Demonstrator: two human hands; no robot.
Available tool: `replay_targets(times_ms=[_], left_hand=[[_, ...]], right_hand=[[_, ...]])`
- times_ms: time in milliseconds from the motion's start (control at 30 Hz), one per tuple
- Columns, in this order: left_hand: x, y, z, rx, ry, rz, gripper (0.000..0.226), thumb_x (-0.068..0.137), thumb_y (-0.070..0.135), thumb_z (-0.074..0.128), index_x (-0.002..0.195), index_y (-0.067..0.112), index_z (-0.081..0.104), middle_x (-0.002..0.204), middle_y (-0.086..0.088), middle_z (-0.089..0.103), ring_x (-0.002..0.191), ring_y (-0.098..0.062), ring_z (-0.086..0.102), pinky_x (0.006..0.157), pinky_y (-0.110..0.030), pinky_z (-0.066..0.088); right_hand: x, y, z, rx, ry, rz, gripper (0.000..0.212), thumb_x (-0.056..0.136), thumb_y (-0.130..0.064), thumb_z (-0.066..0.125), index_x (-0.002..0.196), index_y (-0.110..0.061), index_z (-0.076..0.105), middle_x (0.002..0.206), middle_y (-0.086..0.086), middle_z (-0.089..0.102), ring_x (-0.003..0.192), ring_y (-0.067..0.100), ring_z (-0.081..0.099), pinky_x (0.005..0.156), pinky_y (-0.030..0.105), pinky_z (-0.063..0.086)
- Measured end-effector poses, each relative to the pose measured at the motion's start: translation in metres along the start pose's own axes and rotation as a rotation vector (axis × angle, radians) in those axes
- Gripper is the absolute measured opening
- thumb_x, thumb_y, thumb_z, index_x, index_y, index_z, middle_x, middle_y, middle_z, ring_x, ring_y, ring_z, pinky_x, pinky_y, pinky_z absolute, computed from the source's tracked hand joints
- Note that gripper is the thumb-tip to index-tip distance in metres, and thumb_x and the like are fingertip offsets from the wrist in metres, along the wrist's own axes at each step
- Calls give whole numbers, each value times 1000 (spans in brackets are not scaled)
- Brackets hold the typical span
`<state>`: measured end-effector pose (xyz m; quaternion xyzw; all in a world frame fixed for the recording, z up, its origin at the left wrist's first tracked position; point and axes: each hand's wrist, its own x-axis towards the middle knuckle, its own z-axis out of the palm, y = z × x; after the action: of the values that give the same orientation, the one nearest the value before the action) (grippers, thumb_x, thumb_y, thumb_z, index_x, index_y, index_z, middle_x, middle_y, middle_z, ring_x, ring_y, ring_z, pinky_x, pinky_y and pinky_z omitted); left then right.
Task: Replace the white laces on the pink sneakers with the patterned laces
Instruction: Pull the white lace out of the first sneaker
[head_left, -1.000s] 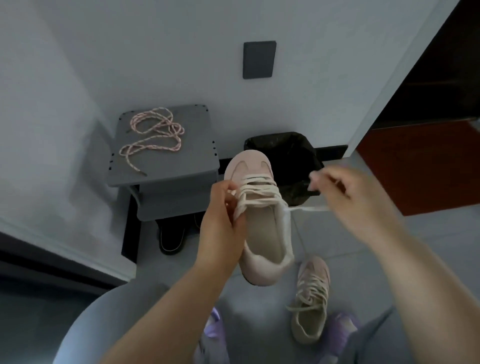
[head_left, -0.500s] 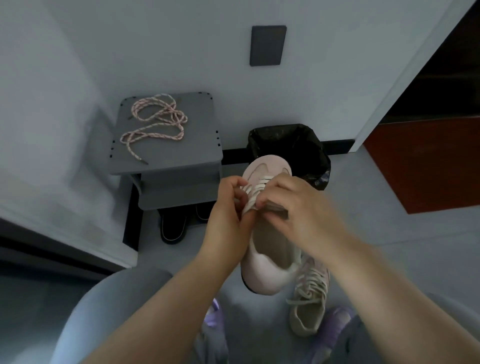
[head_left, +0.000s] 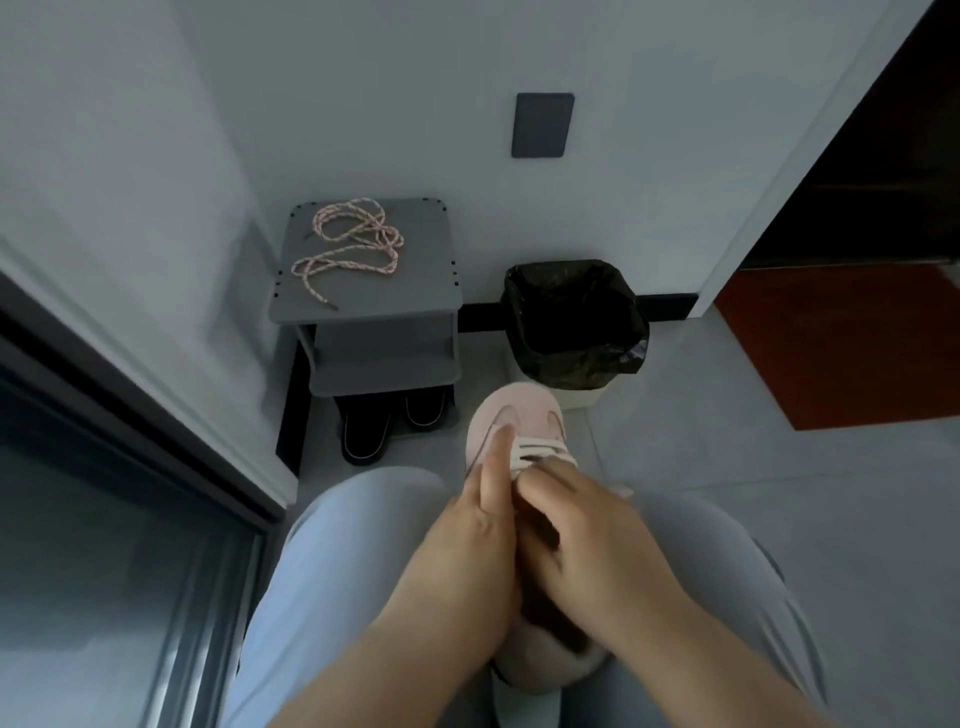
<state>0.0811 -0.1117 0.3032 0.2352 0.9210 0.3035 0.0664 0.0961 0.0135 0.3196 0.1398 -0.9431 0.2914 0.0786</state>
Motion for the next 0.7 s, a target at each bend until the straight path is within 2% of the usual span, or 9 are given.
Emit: replay_targets(times_ms=[100, 167, 267, 333, 400, 467, 567, 633, 700], left_hand=[[-2, 2, 0, -121, 120, 28, 79, 92, 16, 45, 140, 28, -17, 128, 0, 50, 87, -5, 53, 73, -8, 40], [-3, 3, 1, -158, 135, 28, 76, 91, 19, 45, 140, 27, -12, 102, -1, 61, 69, -10, 53, 57, -17, 42], [0, 3, 3, -114, 167, 9, 71, 86, 17, 42, 144, 18, 1, 79, 2, 56, 60, -14, 51, 52, -29, 42], [4, 6, 1, -102, 158, 22, 70, 80, 15, 41, 143, 21, 9, 82, 4, 52, 61, -14, 49, 50, -24, 36], [5, 9, -4, -107, 121, 45, 56, 80, 13, 44, 132, 28, 29, 92, 3, 55, 68, -15, 50, 52, -21, 35], [5, 10, -10, -89, 117, 100, 35, 77, 18, 43, 110, 31, 42, 98, 4, 56, 71, -17, 54, 55, -28, 42], [6, 6, -13, -56, 110, 116, 29, 75, 25, 43, 101, 35, 36, 95, 8, 58, 71, -19, 56, 54, -31, 44], [9, 4, -13, -16, 131, 139, 24, 76, 27, 44, 97, 35, 36, 82, 7, 61, 65, -19, 53, 53, -21, 34], [13, 3, -13, 63, 155, 152, 24, 75, 25, 43, 97, 30, 37, 66, 8, 56, 61, -19, 51, 66, -22, 32]], right_hand=[[2, -8, -4, 98, 81, 102, 14, 76, -32, 46, 69, -29, 34, 62, -11, 45, 56, 10, 43, 47, 22, 38], [6, -9, -13, 341, 77, 261, 17, 72, -29, 50, 64, -27, 36, 52, -9, 41, 48, 8, 37, 44, 19, 31], [13, -1, -43, 806, -18, 415, 21, 78, -16, 52, 64, -25, 39, 47, -10, 33, 45, 6, 28, 45, 19, 26], [16, 5, -65, 845, -72, 378, 18, 89, -10, 52, 76, -17, 42, 49, -8, 37, 48, 10, 31, 47, 20, 29], [17, 8, -75, 804, -73, 339, 6, 95, -16, 46, 89, -15, 47, 53, -6, 44, 51, 11, 37, 50, 18, 35], [14, 16, -73, 523, 8, 299, 13, 95, -29, 44, 94, -20, 54, 54, -6, 49, 49, 7, 42, 50, 17, 37], [3, 27, -59, 33, -60, 268, 11, 84, -38, 58, 85, -28, 61, 64, -10, 55, 56, 8, 50, 52, 22, 39], [-4, 31, -46, -56, -149, 281, 14, 76, -34, 68, 89, -31, 62, 74, -16, 49, 62, 2, 48, 55, 17, 36], [-6, 34, -40, -69, -136, 306, 22, 72, -21, 73, 90, -29, 65, 74, -17, 45, 62, -2, 46, 55, 11, 33]])
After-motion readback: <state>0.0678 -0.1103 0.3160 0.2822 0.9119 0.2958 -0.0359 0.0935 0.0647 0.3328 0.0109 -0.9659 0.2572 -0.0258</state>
